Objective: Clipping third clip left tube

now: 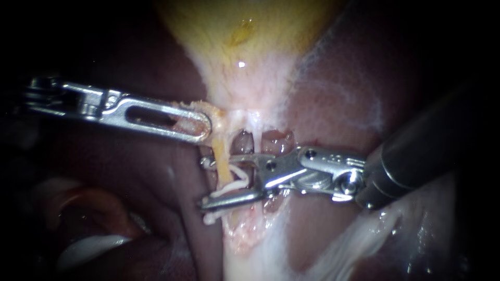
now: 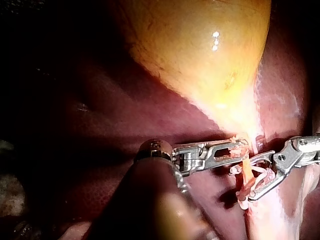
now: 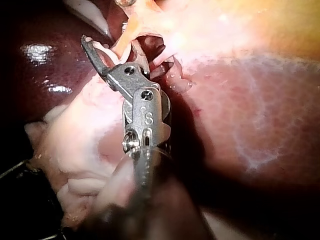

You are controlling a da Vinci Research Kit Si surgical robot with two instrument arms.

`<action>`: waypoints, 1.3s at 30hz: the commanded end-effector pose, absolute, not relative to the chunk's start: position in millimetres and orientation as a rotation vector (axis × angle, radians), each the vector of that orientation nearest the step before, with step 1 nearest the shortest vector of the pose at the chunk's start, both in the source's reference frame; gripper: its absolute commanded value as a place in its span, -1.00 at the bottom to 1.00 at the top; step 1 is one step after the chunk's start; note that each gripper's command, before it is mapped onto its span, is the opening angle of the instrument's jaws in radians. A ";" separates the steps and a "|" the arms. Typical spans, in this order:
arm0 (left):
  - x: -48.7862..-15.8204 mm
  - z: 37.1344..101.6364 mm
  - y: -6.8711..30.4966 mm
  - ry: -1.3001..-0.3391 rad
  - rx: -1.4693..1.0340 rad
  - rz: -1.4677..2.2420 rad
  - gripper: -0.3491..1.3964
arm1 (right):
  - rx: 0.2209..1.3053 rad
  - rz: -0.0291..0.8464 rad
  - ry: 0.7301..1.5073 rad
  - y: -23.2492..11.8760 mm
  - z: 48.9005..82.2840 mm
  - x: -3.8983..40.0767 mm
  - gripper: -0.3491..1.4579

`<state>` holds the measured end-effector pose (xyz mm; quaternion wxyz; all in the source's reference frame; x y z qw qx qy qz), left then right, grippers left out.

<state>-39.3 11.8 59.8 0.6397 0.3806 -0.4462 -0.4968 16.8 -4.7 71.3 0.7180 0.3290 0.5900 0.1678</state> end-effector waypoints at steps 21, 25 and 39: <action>-39.3 60.5 12.1 -1.018 0.868 -1.132 -1.00 | 0.782 0.448 1.368 -2.0 69.9 16.5 -0.32; -39.3 60.6 12.2 -1.018 0.868 -1.132 -1.00 | 0.814 0.475 1.355 -2.3 70.0 15.7 -1.00; -39.3 60.8 12.2 -1.019 0.868 -1.131 -1.00 | 0.836 0.497 1.342 -2.5 71.1 15.3 -1.00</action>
